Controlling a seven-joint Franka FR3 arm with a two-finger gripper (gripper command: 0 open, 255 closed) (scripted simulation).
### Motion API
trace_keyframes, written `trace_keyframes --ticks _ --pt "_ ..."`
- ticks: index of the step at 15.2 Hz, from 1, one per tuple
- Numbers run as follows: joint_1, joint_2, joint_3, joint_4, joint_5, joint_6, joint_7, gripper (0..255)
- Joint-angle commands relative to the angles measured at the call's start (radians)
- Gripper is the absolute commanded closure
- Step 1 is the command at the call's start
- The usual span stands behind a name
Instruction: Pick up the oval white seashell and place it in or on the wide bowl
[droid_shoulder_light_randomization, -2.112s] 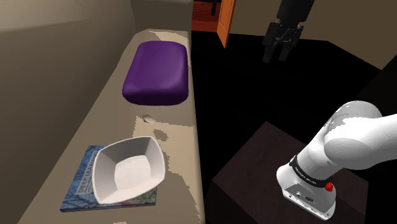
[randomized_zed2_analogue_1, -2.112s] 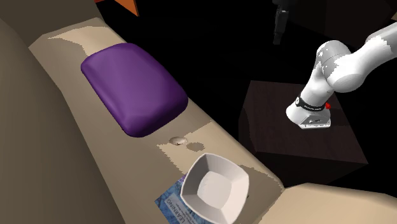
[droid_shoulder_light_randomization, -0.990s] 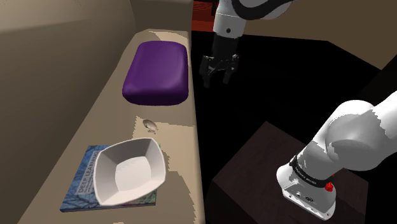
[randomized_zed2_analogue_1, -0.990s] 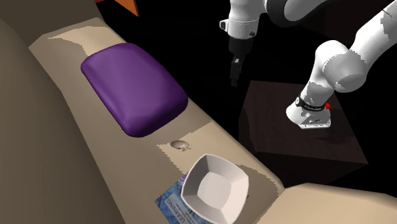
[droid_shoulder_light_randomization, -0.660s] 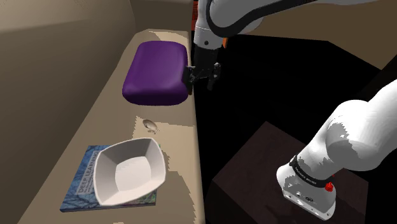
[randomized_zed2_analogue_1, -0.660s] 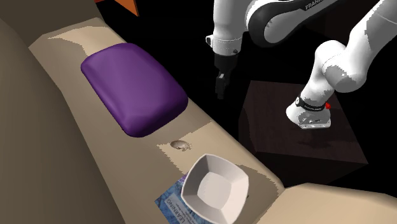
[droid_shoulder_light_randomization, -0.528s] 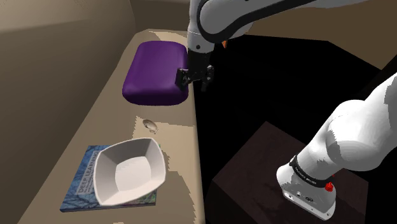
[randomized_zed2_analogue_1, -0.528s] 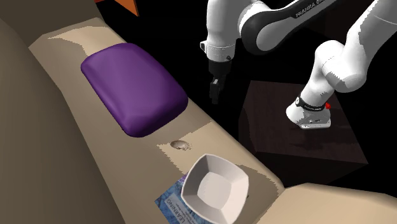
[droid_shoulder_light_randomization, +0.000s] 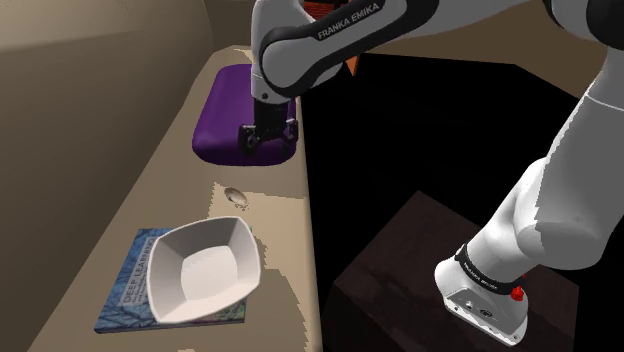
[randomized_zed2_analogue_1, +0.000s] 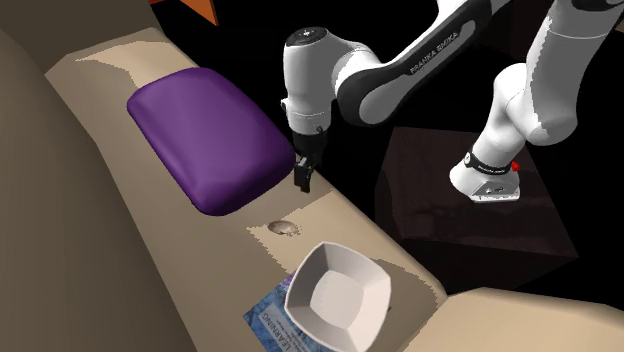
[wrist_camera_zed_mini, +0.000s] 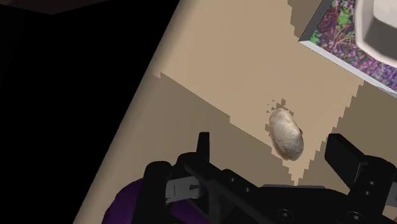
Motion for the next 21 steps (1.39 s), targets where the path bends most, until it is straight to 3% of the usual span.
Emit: trace_keyframes --ticks 1,9,21 --pt "0.013 0.080 0.001 0.056 -0.027 0.028 0.027 0" --pt "0.095 0.399 -0.021 0.375 -0.124 0.038 0.122 0" --pt "0.108 0.461 -0.029 0.365 -0.136 0.110 0.129 0"
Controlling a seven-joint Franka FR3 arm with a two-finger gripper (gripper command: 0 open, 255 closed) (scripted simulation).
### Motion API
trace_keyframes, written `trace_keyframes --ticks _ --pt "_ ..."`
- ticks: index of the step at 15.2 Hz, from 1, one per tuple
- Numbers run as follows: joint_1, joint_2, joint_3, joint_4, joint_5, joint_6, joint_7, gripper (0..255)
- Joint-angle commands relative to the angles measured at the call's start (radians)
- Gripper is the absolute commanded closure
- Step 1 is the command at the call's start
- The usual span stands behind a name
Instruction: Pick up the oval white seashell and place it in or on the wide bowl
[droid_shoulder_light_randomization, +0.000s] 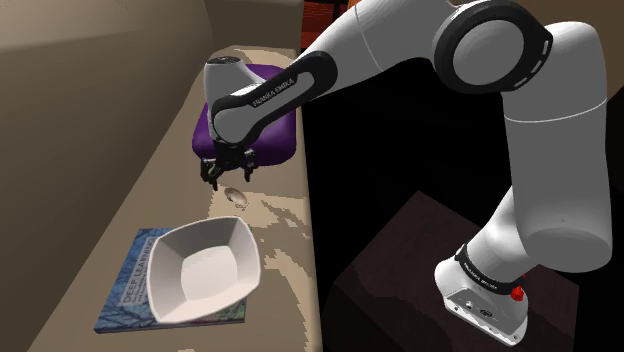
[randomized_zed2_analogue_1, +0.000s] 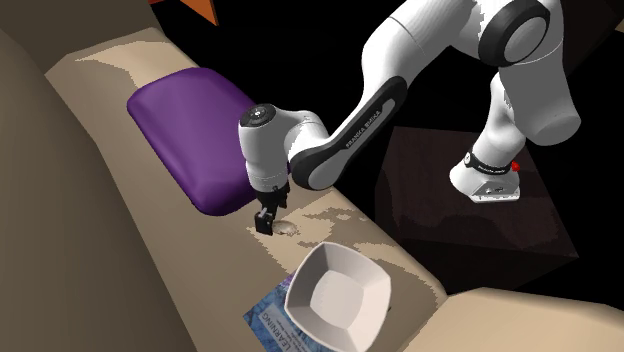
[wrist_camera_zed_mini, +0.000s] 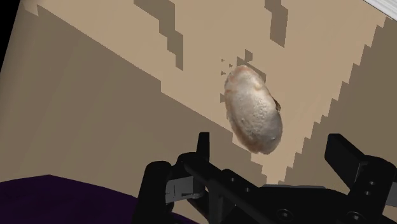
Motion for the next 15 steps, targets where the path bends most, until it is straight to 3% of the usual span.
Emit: trace_keyframes --ticks 1,4,5,14,15 --pt "0.000 0.001 0.000 0.000 0.000 0.001 0.000 0" --pt "0.000 0.001 0.000 0.000 0.000 0.001 0.000 0" --pt "0.000 0.001 0.000 0.000 0.000 0.001 0.000 255" --pt "0.000 0.001 0.000 0.000 0.000 0.001 0.000 255" --pt "0.000 0.001 0.000 0.000 0.000 0.001 0.000 0"
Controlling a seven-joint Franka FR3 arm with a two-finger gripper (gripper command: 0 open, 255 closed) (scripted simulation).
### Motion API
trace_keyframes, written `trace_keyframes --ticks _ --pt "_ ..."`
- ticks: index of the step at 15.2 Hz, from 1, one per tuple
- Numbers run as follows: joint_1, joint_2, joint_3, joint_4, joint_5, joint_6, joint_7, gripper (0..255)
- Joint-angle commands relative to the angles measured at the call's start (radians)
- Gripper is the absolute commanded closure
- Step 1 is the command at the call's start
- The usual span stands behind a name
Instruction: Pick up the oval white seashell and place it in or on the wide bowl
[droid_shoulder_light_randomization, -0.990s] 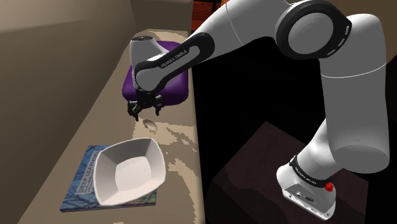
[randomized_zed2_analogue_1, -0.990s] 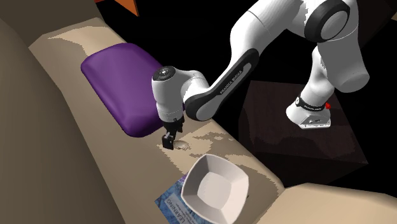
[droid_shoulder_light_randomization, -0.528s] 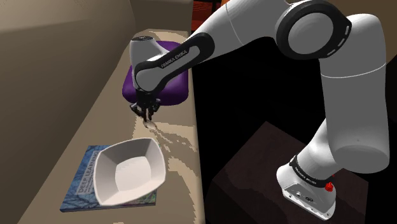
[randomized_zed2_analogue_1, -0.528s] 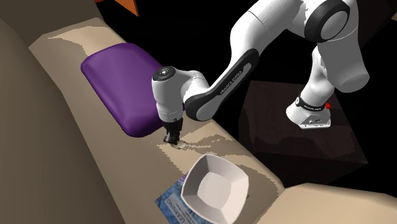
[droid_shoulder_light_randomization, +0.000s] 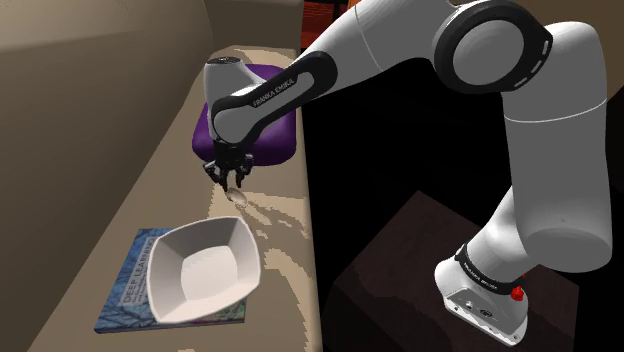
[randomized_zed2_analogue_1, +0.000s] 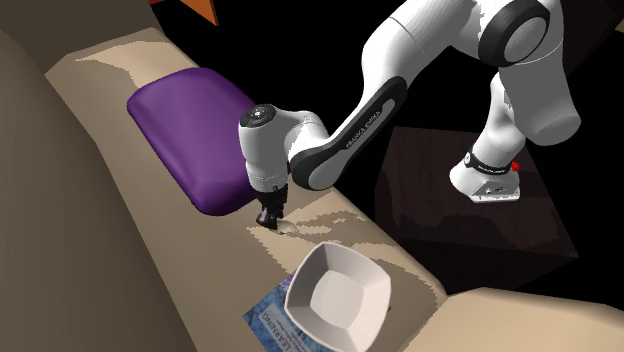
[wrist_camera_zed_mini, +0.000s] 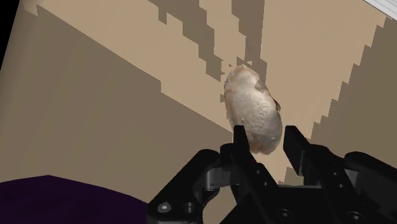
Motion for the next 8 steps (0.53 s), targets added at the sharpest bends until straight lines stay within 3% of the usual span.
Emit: trace_keyframes --ticks 1,2,8 --pt "-0.023 -0.065 0.024 -0.109 -0.009 0.087 -0.092 0" --pt "-0.053 -0.126 0.053 -0.213 -0.013 0.173 -0.191 0" --pt "-0.043 -0.076 0.046 -0.209 -0.030 0.221 -0.186 0"
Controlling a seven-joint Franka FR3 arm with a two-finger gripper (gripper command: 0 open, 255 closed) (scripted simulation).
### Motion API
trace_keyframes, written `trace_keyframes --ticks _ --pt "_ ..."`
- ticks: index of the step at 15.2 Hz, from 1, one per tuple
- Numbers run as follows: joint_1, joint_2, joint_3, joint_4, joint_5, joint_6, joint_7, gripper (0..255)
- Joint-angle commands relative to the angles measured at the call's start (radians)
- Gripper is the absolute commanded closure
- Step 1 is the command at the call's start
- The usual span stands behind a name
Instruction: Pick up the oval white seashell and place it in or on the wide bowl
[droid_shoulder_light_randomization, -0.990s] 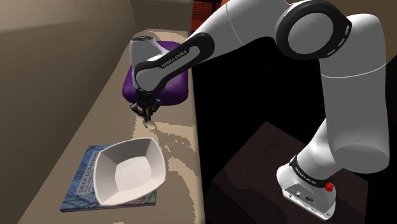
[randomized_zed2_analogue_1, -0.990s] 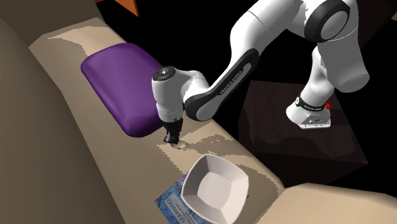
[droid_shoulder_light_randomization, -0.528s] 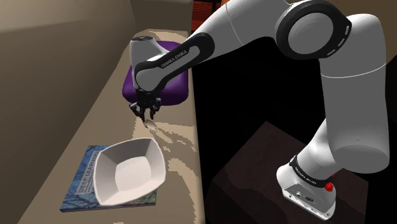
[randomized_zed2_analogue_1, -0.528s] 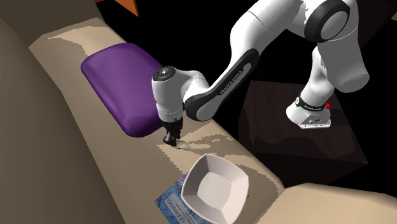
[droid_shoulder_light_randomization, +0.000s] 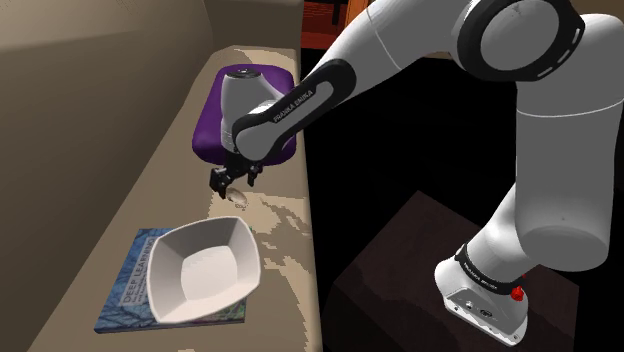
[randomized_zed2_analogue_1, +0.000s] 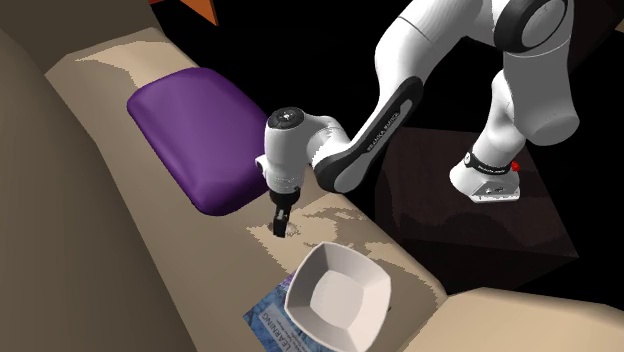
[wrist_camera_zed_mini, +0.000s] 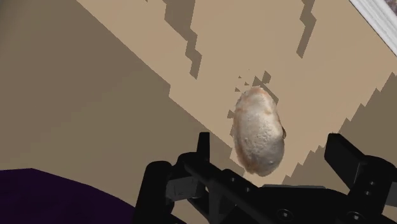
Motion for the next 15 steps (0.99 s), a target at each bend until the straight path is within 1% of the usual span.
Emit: trace_keyframes --ticks 1,2,10,11,15 --pt "0.005 0.019 -0.004 0.001 -0.006 0.019 0.002 0" --pt "0.009 0.036 -0.007 0.006 -0.010 0.032 0.005 0" --pt "0.009 0.036 -0.007 0.005 -0.010 0.032 0.005 0" --pt "0.009 0.036 -0.007 0.005 -0.010 0.032 0.005 255" --pt "0.009 0.036 -0.007 0.006 -0.010 0.032 0.005 255"
